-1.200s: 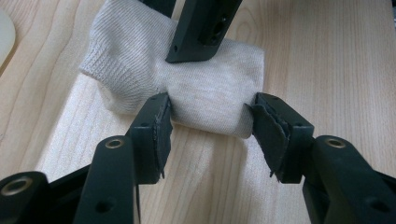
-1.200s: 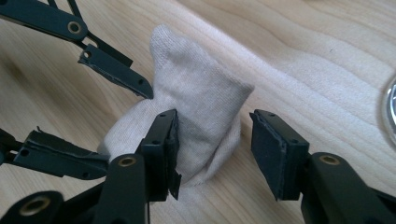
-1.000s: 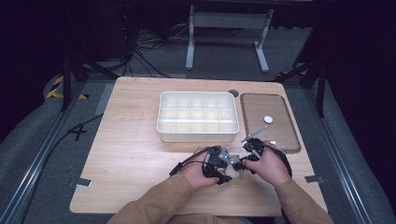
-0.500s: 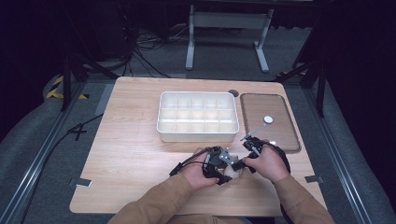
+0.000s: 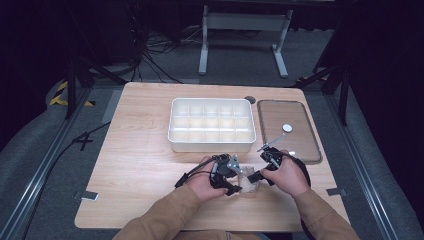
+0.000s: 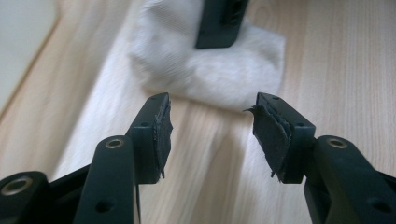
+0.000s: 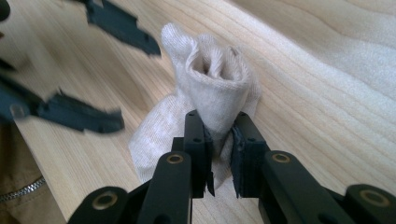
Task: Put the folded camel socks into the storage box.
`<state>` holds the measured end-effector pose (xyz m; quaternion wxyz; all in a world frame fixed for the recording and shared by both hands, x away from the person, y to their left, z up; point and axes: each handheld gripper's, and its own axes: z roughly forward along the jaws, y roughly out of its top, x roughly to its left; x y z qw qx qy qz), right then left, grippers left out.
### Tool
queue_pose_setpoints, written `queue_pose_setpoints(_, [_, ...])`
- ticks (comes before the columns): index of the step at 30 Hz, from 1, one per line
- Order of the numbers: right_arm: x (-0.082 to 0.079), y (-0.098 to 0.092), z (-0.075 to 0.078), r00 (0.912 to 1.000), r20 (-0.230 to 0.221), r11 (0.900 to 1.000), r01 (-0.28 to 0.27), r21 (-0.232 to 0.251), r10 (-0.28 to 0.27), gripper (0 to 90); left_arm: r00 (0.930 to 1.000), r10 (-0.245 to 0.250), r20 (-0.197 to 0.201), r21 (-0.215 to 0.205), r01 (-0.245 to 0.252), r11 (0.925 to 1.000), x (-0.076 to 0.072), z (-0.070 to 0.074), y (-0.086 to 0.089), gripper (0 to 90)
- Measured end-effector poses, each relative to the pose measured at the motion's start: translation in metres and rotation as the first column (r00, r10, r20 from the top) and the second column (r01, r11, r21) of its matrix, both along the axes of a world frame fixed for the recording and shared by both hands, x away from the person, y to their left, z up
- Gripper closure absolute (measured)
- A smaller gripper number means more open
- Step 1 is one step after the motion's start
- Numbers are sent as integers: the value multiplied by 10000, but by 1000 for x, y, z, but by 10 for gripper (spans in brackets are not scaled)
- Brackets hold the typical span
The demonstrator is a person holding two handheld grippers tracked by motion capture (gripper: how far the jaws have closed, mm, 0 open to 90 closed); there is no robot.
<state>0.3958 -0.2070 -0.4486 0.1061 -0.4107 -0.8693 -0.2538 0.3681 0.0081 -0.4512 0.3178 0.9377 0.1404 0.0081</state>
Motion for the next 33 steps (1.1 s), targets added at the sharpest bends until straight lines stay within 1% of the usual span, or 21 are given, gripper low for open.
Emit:
queue_pose_setpoints(1, [-1, 0, 1, 9999, 101, 9999, -120, 32, 119, 788, 10000, 16, 58, 17, -16, 10000, 2, 1, 3, 472])
queue_pose_setpoints(3, [-2, 0, 4, 9997, 186, 9999, -163, 4, 162, 789, 9999, 142, 76, -34, -141, 9999, 3, 3, 9, 471])
queue_pose_setpoints(4, [-2, -1, 6, 9994, 307, 9998, -176, -20, 177, 789, 9998, 196, 67, -87, -195, 9998, 3, 4, 11, 471])
queue_pose_setpoints(7, [-2, -3, 12, 9986, 463, 9997, -243, -43, 245, 789, 9993, 352, 84, -93, -351, 9993, 5, 6, 18, 471])
queue_pose_setpoints(8, [-2, -4, 15, 9985, 497, 9997, -212, -74, 215, 789, 9990, 431, 148, -119, -430, 9990, 5, 7, 21, 471])
queue_pose_setpoints(11, [1, -5, 26, 9964, 742, 9989, -397, -243, 414, 788, 9975, 651, 269, -162, -647, 9978, 7, 12, 32, 471])
queue_pose_setpoints(13, [3, -6, 34, 9935, 1010, 9981, -497, -355, 531, 788, 9950, 917, 385, -94, -914, 9958, 8, 16, 42, 469])
queue_pose_setpoints(14, [4, -7, 37, 9927, 1067, 9979, -524, -378, 562, 788, 9941, 1012, 392, -93, -1009, 9949, 10, 18, 48, 469])
queue_pose_setpoints(16, [5, -7, 42, 9915, 1178, 9978, -503, -432, 551, 788, 9922, 1160, 446, -194, -1152, 9931, 12, 20, 56, 469])
queue_pose_setpoints(18, [7, -8, 48, 9906, 1259, 9978, -479, -459, 534, 788, 9882, 1460, 456, -308, -1447, 9890, 13, 23, 66, 469])
queue_pose_setpoints(21, [9, -11, 56, 9879, 1458, 9978, -456, -475, 520, 788, 9837, 1741, 438, -438, -1723, 9841, 14, 26, 78, 469])
queue_pose_setpoints(23, [10, -13, 64, 9862, 1584, 9979, -414, -494, 487, 788, 9814, 1858, 476, -474, -1836, 9819, 15, 27, 85, 468])
queue_pose_setpoints(24, [10, -13, 64, 9862, 1584, 9979, -414, -494, 487, 788, 9814, 1858, 476, -474, -1836, 9819, 15, 27, 85, 469])
queue_pose_setpoints(25, [10, -13, 67, 9851, 1654, 9978, -397, -526, 480, 788, 9790, 1976, 490, -506, -1952, 9795, 16, 28, 90, 469])
queue_pose_setpoints(26, [11, -15, 73, 9832, 1762, 9978, -385, -544, 475, 788, 9779, 2035, 482, -539, -2009, 9781, 16, 28, 92, 469])
queue_pose_setpoints(29, [13, -16, 83, 9809, 1887, 9974, -366, -626, 479, 788, 9740, 2205, 511, -595, -2175, 9743, 17, 29, 99, 469])
queue_pose_setpoints(32, [15, -18, 89, 9802, 1929, 9973, -338, -651, 458, 788, 9694, 2401, 518, -665, -2366, 9693, 17, 31, 106, 469])
queue_pose_setpoints(33, [16, -19, 92, 9803, 1920, 9971, -334, -684, 460, 788, 9691, 2408, 535, -666, -2371, 9692, 18, 31, 108, 469])
